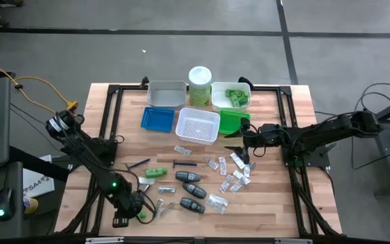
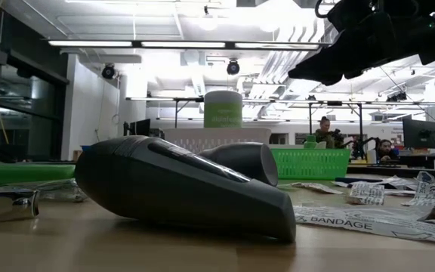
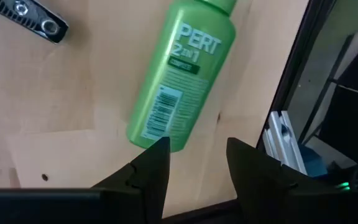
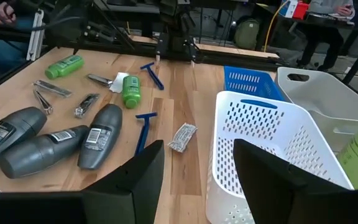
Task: Pick & Place Travel size toiletries
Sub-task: Put the green shampoo into the small white bin
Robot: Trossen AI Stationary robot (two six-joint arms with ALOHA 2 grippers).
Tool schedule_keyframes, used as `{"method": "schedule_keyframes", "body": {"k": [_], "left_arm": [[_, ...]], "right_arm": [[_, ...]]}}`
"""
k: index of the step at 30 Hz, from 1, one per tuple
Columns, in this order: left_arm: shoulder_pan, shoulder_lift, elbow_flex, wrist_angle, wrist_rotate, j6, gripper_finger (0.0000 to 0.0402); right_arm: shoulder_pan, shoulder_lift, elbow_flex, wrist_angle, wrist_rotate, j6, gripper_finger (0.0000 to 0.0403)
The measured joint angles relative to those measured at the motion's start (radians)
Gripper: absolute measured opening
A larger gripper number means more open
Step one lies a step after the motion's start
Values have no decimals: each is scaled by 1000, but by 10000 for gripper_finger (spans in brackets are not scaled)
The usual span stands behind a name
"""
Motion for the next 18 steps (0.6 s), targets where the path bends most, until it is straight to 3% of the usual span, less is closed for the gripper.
{"method": "schedule_keyframes", "body": {"k": [18], "left_arm": [[0, 6, 0, 3, -25, -16, 174]], "right_arm": [[0, 0, 0, -2, 21, -8, 187]]}}
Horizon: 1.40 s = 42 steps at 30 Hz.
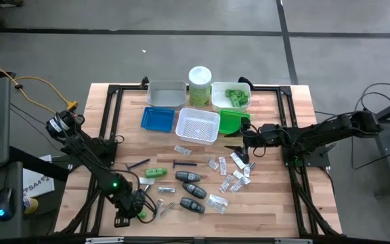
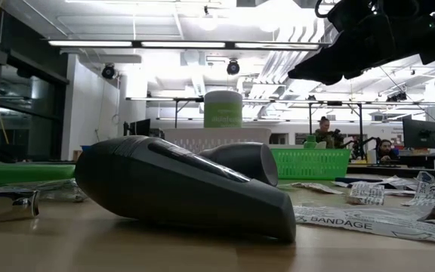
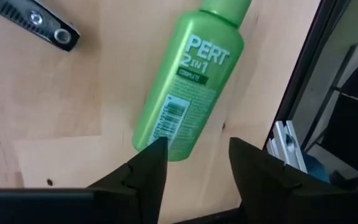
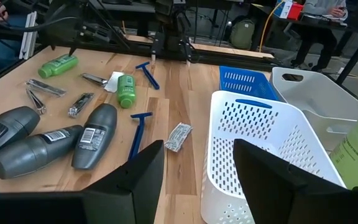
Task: Pick & Place Travel size toiletries
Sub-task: Put the green shampoo into the small white bin
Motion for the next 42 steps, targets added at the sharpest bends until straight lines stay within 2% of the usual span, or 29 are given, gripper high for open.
{"method": "schedule_keyframes", "body": {"k": [6, 10, 17, 25, 34, 42], "left_arm": [[1, 0, 0, -31, 1, 53, 226], [0, 0, -1, -92, 1, 79, 245], [0, 1, -1, -37, -85, 104, 246], [-29, 80, -1, 43, -78, 154, 246], [-40, 124, 4, 37, -109, 184, 245], [-41, 130, 3, 37, -153, 54, 245]], "right_arm": [[0, 0, 0, 0, 0, 0, 187], [0, 0, 0, -3, 0, -1, 187], [-9, 0, 0, -24, 0, -1, 187], [-11, 0, 0, -58, 24, 4, 187], [-11, 0, 0, -59, 25, 7, 187], [-11, 0, 0, -59, 25, 7, 187]]}}
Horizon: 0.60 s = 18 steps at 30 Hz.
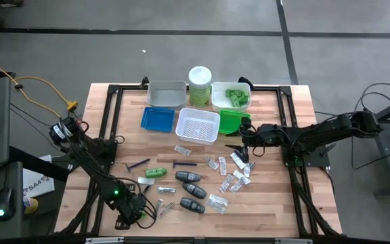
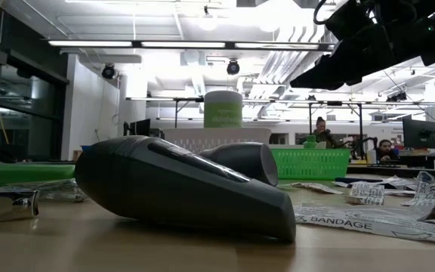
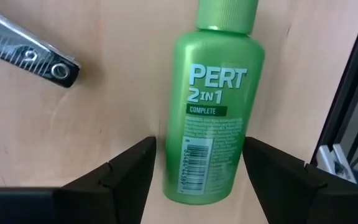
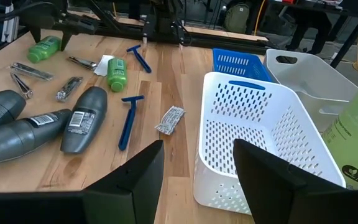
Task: Pick & Place Travel size toiletries
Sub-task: Put the green shampoo into the small white bin
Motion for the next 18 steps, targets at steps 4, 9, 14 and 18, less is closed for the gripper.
{"method": "schedule_keyframes", "body": {"k": [4, 9, 14, 18], "left_arm": [[-15, 8, 0, 0, -30, -11, 245], [-20, 27, -1, -8, -42, -14, 243], [-18, 29, -2, -15, -46, -36, 199], [-18, 29, -3, -17, -44, -63, 148]], "right_arm": [[0, 0, 0, 0, 0, 0, 187], [0, 0, 0, 0, 0, 0, 187], [0, 0, 0, 0, 0, 0, 187], [0, 0, 0, 0, 0, 0, 187]]}}
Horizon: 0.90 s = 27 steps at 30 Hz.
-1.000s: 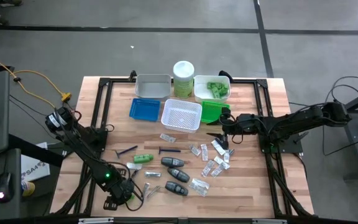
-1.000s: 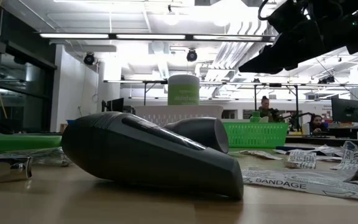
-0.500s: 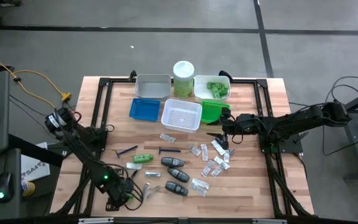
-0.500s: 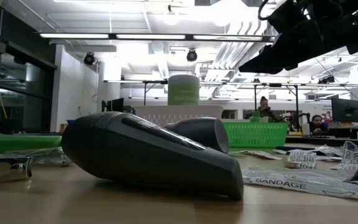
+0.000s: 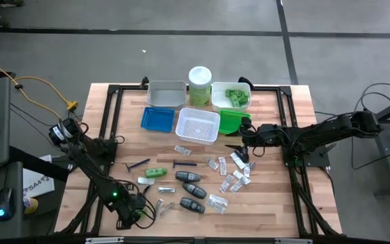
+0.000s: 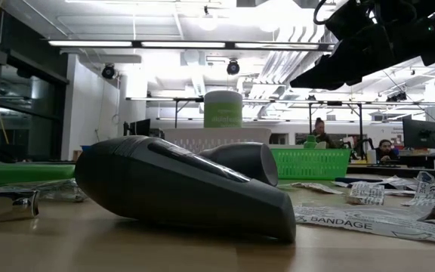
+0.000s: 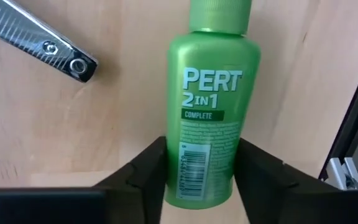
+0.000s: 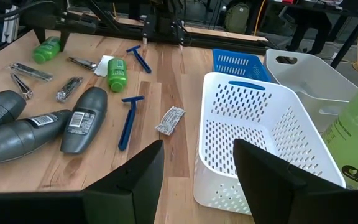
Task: Pick & Place Travel size toiletries
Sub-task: Put the green shampoo into the small white bin
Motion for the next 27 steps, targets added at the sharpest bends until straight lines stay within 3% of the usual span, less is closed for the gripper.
{"method": "schedule_keyframes", "body": {"k": [4, 10, 20, 23, 27], "left_arm": [[1, 3, 1, 31, 0, -22, 122], [0, -26, -1, 18, -53, -116, 120], [2, -233, -5, -91, -494, -190, 115], [17, -284, -5, -101, -663, -159, 114], [85, -315, -3, -94, -799, -25, 113]], "right_arm": [[0, 0, 0, 0, 0, 0, 187], [0, 0, 0, 0, 0, 0, 187], [-1, 0, 0, 5, 25, -7, 187], [-1, 0, 0, 6, 43, -7, 187], [-1, 0, 0, 36, 46, 1, 187]]}}
